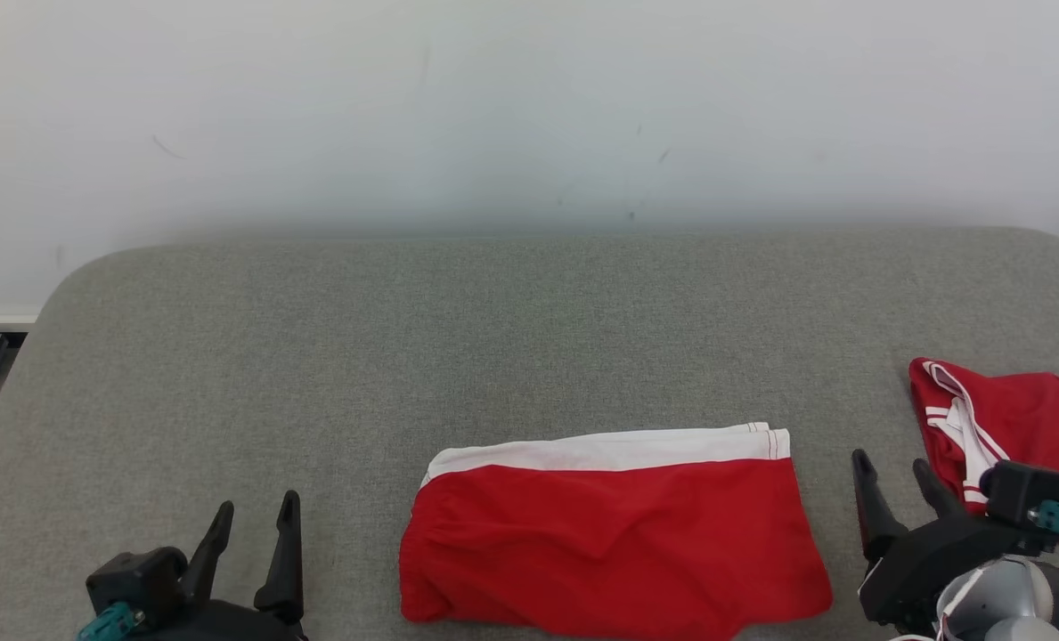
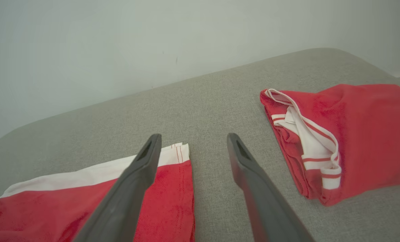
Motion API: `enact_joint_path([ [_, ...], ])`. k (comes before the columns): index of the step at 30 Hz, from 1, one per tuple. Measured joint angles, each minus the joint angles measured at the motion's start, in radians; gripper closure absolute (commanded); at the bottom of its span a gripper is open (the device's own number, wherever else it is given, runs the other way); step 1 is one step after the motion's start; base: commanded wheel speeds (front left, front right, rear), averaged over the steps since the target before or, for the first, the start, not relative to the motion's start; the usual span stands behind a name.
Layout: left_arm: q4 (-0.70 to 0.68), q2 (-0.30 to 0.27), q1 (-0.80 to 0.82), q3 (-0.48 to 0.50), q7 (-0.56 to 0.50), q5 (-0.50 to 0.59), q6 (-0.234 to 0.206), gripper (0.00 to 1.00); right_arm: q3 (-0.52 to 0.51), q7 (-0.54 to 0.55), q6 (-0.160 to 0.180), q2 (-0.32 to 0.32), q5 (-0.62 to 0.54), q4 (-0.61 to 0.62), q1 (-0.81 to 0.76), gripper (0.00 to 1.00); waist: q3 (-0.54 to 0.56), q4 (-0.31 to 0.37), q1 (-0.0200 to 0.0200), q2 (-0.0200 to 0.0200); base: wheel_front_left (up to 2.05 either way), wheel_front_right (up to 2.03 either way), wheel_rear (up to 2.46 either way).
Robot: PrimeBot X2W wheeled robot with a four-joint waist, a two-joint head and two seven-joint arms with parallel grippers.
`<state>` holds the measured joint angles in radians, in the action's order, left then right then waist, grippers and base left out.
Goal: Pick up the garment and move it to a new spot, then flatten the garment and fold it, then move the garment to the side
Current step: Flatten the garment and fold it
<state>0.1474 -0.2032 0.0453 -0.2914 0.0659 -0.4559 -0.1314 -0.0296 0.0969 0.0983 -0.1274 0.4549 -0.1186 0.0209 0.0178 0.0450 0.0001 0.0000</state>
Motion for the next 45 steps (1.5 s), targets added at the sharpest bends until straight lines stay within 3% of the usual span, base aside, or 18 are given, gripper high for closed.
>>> enact_joint_path([
  [7, -0.012, 0.011, 0.000, -0.012, -0.022, 0.008, 0.000, 0.00, 0.097, 0.283, -0.002, -0.083, -0.023, -0.042, 0.056, 0.00, -0.003, -0.006, 0.0000, 0.0000, 0.00, 0.00, 0.00],
  [16, -0.029, 0.010, 0.002, -0.025, -0.056, 0.016, 0.000, 0.00, 0.099, 0.535, -0.002, -0.109, 0.021, -0.183, 0.213, 0.00, -0.023, -0.035, 0.0000, 0.0001, 0.00, 0.00, 0.00],
  [28, -0.046, 0.010, 0.016, -0.041, -0.084, 0.021, 0.000, 0.00, 0.087, 0.652, 0.007, -0.075, 0.055, -0.318, 0.288, 0.00, -0.062, -0.066, 0.0000, 0.0001, 0.00, 0.00, 0.00],
  [44, -0.060, 0.011, 0.064, -0.043, -0.101, 0.025, 0.000, 0.00, 0.065, 0.682, 0.016, -0.049, 0.079, -0.437, 0.378, 0.00, -0.108, -0.106, 0.0000, 0.0000, 0.00, 0.00, 0.00],
  [45, -0.060, 0.012, 0.064, -0.044, -0.101, 0.025, 0.000, 0.00, 0.063, 0.683, 0.016, -0.049, 0.079, -0.442, 0.383, 0.07, -0.108, -0.107, -0.0001, 0.0001, 0.00, 0.00, 0.00],
])
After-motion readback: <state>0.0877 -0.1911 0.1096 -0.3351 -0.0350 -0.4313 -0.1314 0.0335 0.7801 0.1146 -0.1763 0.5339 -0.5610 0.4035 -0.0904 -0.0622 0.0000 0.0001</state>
